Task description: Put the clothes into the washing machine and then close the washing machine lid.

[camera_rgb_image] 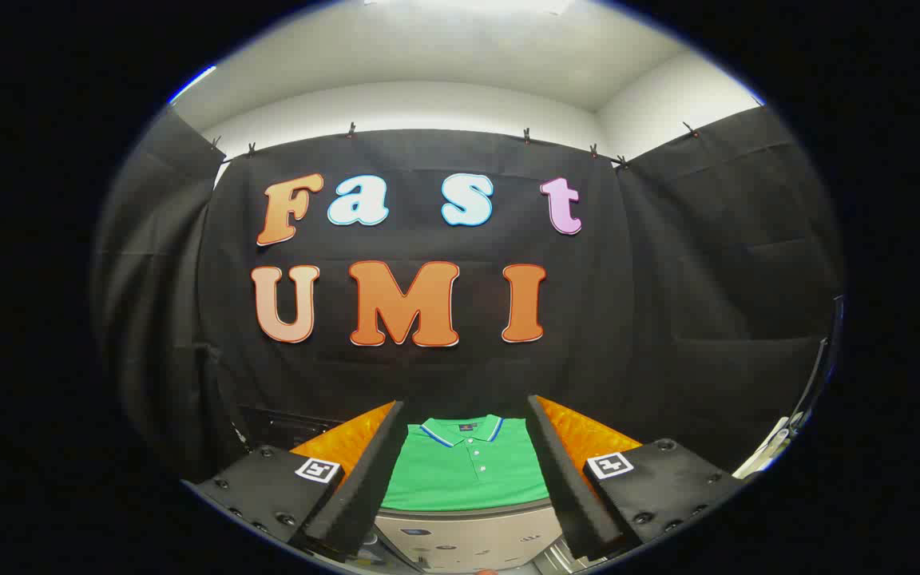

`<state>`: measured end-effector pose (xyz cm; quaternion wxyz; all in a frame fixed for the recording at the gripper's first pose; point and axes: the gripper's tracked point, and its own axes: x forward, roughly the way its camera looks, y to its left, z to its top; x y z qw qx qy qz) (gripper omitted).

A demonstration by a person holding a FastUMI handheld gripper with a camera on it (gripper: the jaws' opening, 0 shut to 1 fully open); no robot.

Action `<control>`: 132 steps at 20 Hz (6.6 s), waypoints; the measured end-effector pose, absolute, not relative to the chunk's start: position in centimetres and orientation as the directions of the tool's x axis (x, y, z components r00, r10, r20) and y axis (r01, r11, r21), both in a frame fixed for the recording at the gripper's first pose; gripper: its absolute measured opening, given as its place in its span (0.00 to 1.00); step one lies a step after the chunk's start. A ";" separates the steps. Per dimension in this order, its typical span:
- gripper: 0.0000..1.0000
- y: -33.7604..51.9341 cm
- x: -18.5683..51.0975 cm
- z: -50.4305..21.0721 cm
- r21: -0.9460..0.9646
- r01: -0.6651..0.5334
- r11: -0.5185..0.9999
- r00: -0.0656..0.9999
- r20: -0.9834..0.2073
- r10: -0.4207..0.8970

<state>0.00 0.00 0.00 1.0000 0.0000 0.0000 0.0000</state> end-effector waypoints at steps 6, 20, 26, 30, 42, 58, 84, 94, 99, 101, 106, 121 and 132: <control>0.97 -0.2 0.8 0.3 -0.011 -0.018 1.000 1.000 0.016 0.018; 0.97 -0.4 2.5 0.0 -0.029 -0.031 0.999 0.999 0.005 0.032; 0.97 -1.0 3.4 -0.2 -0.020 -0.031 0.999 1.000 -0.001 0.031; 0.97 -1.8 5.3 -1.3 -0.027 -0.025 0.999 0.999 -0.028 0.025; 0.97 -3.2 18.5 -10.1 -0.012 -0.068 0.998 0.976 -0.206 0.064; 0.97 -3.0 28.2 -25.8 0.040 -0.070 0.997 0.803 -0.591 0.080; 0.11 -1.0 27.6 -26.5 0.033 -0.093 0.995 0.621 -0.779 0.084; 0.10 -2.1 27.8 -25.6 0.411 -0.048 0.910 0.772 -0.563 0.295; 0.10 -2.1 27.9 -24.0 0.405 -0.093 0.910 0.794 -0.522 0.313; 0.10 -2.1 27.9 -22.6 0.454 -0.089 0.886 0.808 -0.487 0.331; 0.10 -1.1 26.7 -19.0 0.643 -0.096 0.760 0.808 -0.396 0.437; 0.10 11.8 21.7 -8.2 0.657 -0.140 0.741 0.886 -0.251 0.390; 0.10 27.2 20.3 -9.0 0.648 -0.335 0.684 0.758 -0.245 0.604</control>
